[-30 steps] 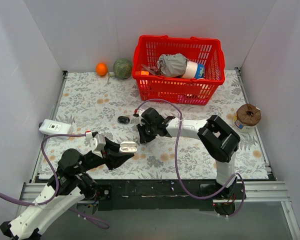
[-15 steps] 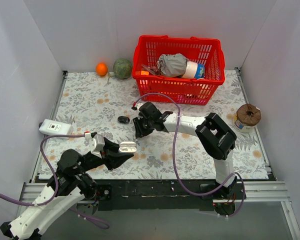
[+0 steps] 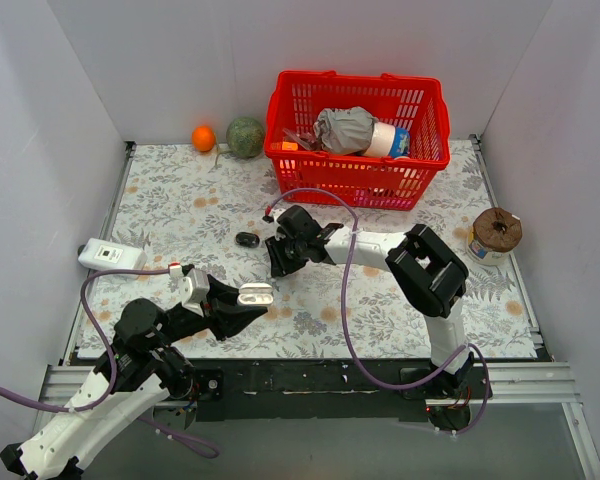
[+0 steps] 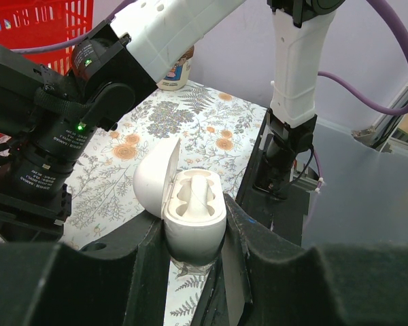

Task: Insert the wireless bluetooth earbuds into the charging case
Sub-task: Pick up the earbud from the center of the board.

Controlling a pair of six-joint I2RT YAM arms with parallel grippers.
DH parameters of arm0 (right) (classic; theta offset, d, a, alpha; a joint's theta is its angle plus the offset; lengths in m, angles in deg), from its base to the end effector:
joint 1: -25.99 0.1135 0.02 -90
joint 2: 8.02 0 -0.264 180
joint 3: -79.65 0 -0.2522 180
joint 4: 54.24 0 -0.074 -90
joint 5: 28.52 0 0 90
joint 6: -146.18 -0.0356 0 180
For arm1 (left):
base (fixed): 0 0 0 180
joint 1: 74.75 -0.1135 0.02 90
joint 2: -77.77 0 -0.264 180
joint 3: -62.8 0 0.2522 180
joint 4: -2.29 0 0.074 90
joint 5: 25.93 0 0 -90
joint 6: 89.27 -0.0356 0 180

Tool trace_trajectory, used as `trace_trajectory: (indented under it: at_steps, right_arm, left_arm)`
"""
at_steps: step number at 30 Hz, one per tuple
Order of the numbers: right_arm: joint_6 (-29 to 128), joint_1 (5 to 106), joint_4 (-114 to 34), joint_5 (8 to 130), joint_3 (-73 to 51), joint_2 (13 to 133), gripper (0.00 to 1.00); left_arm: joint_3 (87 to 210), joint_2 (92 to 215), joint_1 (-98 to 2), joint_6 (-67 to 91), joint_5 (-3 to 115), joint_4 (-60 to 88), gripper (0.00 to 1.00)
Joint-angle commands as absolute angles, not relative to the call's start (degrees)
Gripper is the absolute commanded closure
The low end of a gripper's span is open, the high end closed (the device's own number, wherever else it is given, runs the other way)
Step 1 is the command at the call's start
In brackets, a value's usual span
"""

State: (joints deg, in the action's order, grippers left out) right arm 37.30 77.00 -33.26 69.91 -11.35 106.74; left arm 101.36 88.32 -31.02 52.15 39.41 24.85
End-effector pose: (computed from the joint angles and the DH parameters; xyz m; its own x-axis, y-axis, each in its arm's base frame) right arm 0.2681 0.3395 0.1641 -0.7028 -0.3595 -0.6139 -0.6390 0.6982 0.3228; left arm 0.0540 -0.0723 0.2904 -0.6829 -0.3299 -0.6518 0.6326 0.1792 -0.7535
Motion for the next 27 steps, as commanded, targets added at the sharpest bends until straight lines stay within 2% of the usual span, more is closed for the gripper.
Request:
trace_trajectory:
  at_steps: [1,12,18,21,24,25,27]
  right_arm:
    - [38.07,76.97,-32.40,70.80,-9.16,107.90,0.57]
    - [38.34,77.94,-30.99,70.89,-8.11,109.49,0.57]
    - [38.51,78.38,-30.46,70.62,-8.02,109.66,0.59]
    - [38.51,78.46,-30.64,70.54,-8.37,109.57,0.63]
    - [38.42,78.46,-30.64,70.62,-8.28,109.31,0.73]
    - [38.51,78.46,-30.72,70.71,-8.28,109.14,0.81]
    - [38.42,78.46,-30.81,70.80,-8.37,108.96,0.89]
  left_arm:
    - [101.52,88.41,-30.80,52.15,39.11,24.14,1.00]
    - [101.35,88.32,-30.80,52.24,39.20,24.05,1.00]
    - [101.35,87.97,-30.80,52.24,39.11,23.97,1.00]
    - [101.35,88.05,-30.80,52.24,39.02,23.97,1.00]
    - [101.35,88.23,-30.80,52.15,38.76,23.97,1.00]
    - [101.26,88.23,-30.80,52.15,38.85,24.05,1.00]
    - [101.35,88.40,-30.80,52.15,38.76,24.05,1.00]
